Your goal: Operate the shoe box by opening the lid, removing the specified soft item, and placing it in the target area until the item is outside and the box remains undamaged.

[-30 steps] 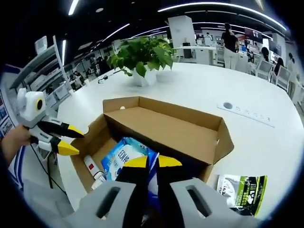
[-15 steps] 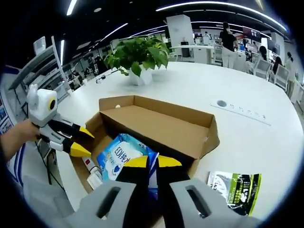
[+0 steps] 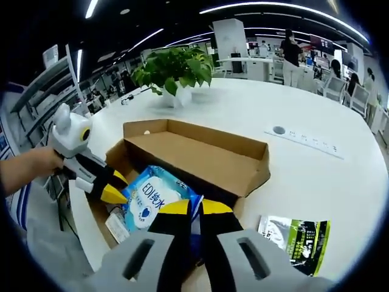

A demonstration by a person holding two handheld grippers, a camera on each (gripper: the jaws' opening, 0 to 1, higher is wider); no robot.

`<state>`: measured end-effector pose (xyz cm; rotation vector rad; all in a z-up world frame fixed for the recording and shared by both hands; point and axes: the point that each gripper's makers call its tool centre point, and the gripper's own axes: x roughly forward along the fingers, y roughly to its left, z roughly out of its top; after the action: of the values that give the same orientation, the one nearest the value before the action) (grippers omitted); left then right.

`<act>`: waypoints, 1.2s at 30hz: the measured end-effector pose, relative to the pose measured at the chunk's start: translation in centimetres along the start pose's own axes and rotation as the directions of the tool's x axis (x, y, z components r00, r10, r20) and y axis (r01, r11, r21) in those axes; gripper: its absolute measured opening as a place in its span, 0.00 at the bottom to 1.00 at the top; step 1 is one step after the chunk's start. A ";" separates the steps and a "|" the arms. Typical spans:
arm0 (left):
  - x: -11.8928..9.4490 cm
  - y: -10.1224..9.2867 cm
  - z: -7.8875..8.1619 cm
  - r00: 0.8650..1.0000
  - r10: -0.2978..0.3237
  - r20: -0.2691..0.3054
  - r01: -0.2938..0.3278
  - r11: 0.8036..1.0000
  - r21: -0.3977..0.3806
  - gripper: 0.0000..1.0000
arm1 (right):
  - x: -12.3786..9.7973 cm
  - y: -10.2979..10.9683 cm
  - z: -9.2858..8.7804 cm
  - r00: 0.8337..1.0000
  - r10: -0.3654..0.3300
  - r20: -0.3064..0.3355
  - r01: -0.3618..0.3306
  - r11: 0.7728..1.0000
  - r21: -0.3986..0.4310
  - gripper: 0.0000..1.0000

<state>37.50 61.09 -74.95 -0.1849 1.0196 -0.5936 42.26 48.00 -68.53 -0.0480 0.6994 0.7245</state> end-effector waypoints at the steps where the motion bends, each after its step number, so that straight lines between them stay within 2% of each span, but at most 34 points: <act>1: 0.2 -0.2 -0.1 1.000 -0.010 -0.001 0.010 1.000 -0.018 0.21 | 0.0 0.0 0.0 1.000 0.000 0.000 0.000 1.000 0.001 0.03; 2: 0.3 -0.7 -0.3 0.999 -0.041 -0.012 0.040 0.998 -0.051 0.15 | 0.0 -0.1 -0.1 1.000 0.000 0.001 0.000 1.000 0.003 0.03; 3: 0.3 -1.1 -0.8 0.999 -0.039 -0.021 0.038 0.997 -0.067 0.14 | 0.0 -0.1 -0.1 1.000 -0.002 0.002 0.002 1.000 0.008 0.03; 9: 1.0 -1.1 -0.9 0.999 -0.047 -0.017 0.046 0.997 -0.056 0.10 | -0.1 -0.1 -0.3 1.000 0.001 0.016 -0.002 0.999 0.034 0.02; 17: 0.7 -1.1 -0.5 0.999 -0.042 -0.013 0.041 0.996 -0.075 0.04 | -0.4 0.0 -0.3 1.000 0.006 0.029 -0.008 0.998 0.069 0.02; 24: -0.5 -1.5 0.1 1.000 -0.010 -0.001 0.010 0.998 -0.061 0.02 | -1.0 0.1 0.1 0.999 0.011 0.046 -0.016 0.995 0.098 0.02; 36: -3.0 -3.3 0.9 0.999 -0.010 0.038 0.011 0.999 -0.043 0.01 | -2.3 0.5 1.7 0.995 0.026 0.095 -0.039 0.989 0.140 0.01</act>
<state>35.84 59.92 -70.91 -0.2384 0.9955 -0.5760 41.67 47.51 -65.78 0.1266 0.6624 0.7017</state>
